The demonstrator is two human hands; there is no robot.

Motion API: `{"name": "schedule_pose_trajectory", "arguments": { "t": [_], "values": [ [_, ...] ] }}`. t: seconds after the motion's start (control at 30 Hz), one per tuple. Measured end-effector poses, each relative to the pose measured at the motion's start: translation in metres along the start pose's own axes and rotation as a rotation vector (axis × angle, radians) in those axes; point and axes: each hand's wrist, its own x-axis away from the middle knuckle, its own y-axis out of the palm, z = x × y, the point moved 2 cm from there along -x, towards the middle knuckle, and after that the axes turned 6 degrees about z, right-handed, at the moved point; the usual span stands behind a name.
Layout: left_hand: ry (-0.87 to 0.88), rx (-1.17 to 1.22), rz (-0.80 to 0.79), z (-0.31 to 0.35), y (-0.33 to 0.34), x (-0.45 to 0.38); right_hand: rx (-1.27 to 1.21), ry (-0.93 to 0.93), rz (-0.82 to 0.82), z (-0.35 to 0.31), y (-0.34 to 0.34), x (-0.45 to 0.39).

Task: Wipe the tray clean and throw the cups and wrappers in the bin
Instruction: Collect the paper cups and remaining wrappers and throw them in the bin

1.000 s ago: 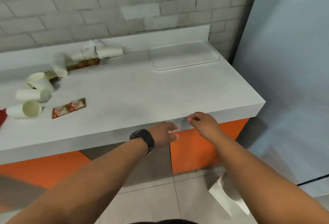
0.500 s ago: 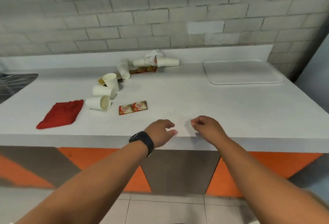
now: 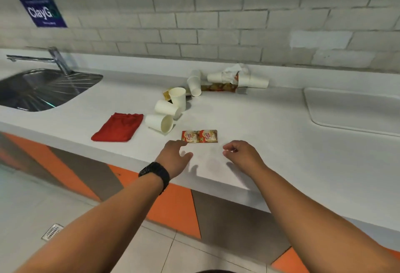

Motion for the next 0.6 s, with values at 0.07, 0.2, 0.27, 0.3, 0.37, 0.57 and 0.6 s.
{"name": "schedule_pose_trajectory", "arguments": {
  "t": [0.07,0.2,0.27,0.3,0.37,0.57,0.6],
  "values": [
    [-0.045,0.003,0.052,-0.007,-0.006,-0.01,0.019,-0.037,-0.023,-0.006,0.004,-0.018],
    [-0.138,0.047,0.187,-0.017,-0.017,-0.034,0.06,-0.094,-0.054,-0.014,0.007,-0.048],
    [-0.168,0.045,0.258,-0.019,-0.02,-0.044,0.099,-0.117,-0.068,-0.017,0.006,-0.063],
    [-0.178,0.036,0.291,-0.02,-0.02,-0.047,0.119,-0.121,-0.071,-0.018,0.006,-0.069],
    [-0.191,0.012,0.339,-0.024,-0.019,-0.053,0.145,-0.119,-0.083,-0.021,0.008,-0.081],
    [-0.215,-0.082,0.29,-0.037,-0.026,-0.081,0.218,-0.149,-0.136,-0.033,0.034,-0.1],
    [-0.216,-0.083,0.272,-0.04,-0.028,-0.088,0.269,-0.169,-0.147,-0.035,0.041,-0.101]
  ]
}}
